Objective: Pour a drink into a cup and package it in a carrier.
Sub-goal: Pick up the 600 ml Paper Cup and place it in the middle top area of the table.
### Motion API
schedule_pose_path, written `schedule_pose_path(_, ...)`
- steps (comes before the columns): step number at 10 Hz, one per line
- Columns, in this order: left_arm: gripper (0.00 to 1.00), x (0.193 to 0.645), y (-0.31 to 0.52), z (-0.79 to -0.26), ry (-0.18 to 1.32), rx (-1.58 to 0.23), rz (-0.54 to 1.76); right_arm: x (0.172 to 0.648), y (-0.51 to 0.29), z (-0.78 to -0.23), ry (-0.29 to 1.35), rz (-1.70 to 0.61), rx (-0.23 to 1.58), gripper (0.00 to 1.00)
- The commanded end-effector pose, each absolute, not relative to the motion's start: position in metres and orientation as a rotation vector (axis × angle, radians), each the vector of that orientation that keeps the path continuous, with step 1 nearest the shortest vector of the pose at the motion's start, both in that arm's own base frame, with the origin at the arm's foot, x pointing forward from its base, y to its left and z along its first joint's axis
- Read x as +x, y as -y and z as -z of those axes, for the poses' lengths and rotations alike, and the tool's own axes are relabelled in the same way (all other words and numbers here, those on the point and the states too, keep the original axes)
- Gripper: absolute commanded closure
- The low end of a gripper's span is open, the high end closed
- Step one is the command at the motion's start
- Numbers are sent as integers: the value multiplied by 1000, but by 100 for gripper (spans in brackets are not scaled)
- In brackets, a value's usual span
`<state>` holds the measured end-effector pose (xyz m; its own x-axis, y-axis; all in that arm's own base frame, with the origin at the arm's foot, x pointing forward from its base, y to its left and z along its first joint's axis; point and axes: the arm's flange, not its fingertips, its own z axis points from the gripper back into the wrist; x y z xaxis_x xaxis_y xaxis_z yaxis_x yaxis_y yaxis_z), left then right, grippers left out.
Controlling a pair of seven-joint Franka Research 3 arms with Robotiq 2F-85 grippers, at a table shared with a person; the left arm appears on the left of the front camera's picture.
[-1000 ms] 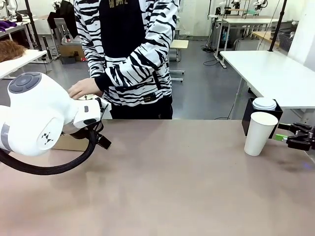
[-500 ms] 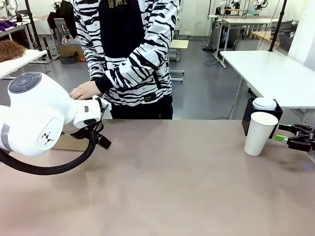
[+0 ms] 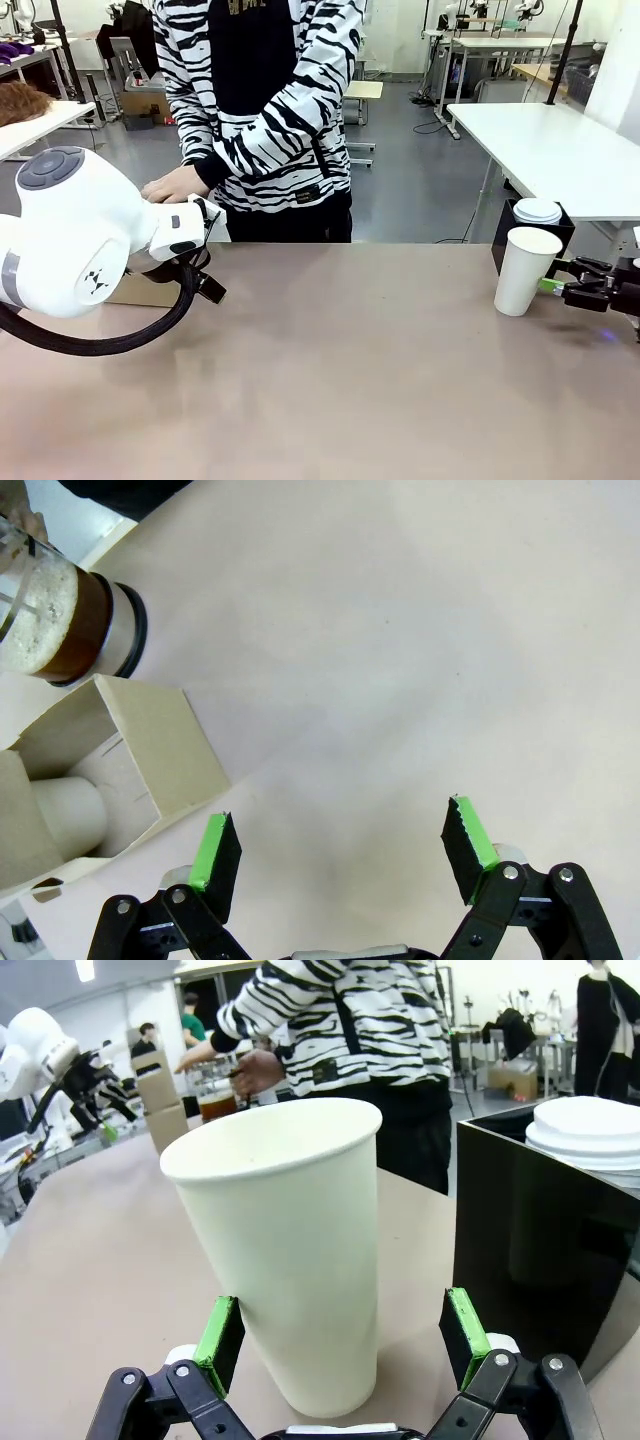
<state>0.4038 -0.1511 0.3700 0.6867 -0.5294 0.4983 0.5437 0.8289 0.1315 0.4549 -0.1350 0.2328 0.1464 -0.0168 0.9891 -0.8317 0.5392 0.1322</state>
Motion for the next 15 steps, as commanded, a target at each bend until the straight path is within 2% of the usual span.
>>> schedule_pose_path(1, 0, 404, 151, -370, 550, -28, 602, 453, 127, -233, 1350, -734, 837, 0)
schedule_pose_path(15, 0, 404, 151, -370, 550, -28, 602, 481, 68, -232, 1306, -770, 936, 0)
